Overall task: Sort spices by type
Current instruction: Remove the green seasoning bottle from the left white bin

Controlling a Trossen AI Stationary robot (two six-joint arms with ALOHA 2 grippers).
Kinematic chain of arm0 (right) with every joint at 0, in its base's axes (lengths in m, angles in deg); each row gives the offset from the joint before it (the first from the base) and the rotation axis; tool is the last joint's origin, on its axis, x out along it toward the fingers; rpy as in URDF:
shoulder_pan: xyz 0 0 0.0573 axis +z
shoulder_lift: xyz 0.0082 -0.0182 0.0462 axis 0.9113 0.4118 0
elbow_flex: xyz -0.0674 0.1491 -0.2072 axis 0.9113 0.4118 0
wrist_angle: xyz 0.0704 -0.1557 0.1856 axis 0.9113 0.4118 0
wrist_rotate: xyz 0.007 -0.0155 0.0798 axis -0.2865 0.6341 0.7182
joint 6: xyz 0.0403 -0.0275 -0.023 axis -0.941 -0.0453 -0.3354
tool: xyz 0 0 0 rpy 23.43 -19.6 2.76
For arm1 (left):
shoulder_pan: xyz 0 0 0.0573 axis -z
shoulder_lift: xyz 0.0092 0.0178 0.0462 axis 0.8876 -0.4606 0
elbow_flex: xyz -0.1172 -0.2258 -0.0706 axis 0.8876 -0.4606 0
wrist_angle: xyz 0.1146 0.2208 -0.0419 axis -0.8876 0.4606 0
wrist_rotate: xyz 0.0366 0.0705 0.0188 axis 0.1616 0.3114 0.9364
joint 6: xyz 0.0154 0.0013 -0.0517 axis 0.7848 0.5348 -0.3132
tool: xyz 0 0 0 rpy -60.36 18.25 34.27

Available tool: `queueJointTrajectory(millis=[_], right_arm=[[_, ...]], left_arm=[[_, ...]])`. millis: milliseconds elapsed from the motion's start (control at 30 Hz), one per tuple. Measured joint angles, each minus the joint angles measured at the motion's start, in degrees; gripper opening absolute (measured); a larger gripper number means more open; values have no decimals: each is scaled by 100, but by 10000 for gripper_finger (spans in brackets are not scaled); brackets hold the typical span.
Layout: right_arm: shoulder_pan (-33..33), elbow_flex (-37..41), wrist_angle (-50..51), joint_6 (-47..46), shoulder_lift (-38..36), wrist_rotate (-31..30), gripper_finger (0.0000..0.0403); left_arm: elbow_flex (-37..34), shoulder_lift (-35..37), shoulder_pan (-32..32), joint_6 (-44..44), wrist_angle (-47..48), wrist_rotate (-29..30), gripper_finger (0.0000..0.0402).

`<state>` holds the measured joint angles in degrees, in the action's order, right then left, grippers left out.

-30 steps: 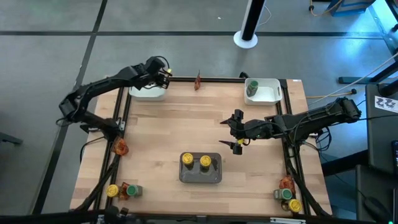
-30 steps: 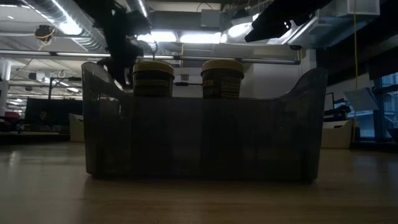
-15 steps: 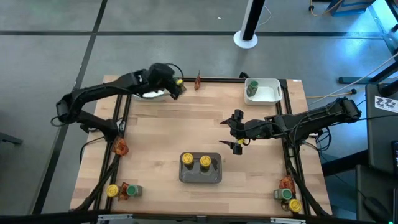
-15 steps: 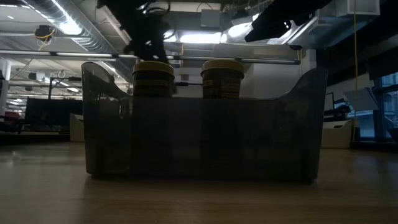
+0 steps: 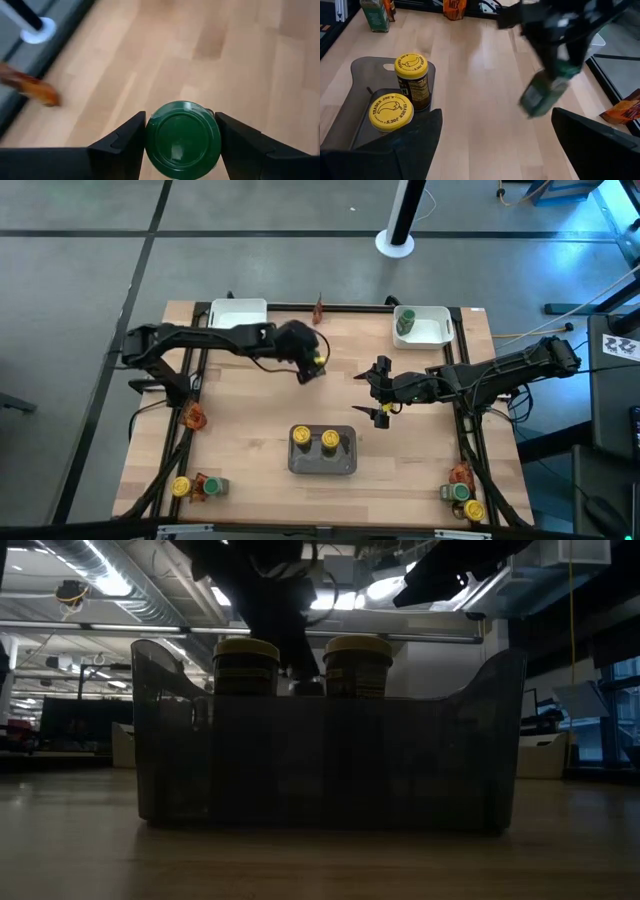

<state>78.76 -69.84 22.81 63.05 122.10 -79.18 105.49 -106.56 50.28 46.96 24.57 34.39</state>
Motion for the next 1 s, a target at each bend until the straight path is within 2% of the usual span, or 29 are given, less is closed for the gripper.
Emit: queueJointTrajectory(millis=[433,700,1000], right_arm=[[2,0,-7,0,0,-197,374],[2,0,-11,0,0,-197,374],[2,0,-12,-2,0,-197,374]], left_arm=[[0,-546,371,276,3,-123,197],[0,-540,447,517,-3,-108,198],[0,-567,444,508,22,-106,220]])
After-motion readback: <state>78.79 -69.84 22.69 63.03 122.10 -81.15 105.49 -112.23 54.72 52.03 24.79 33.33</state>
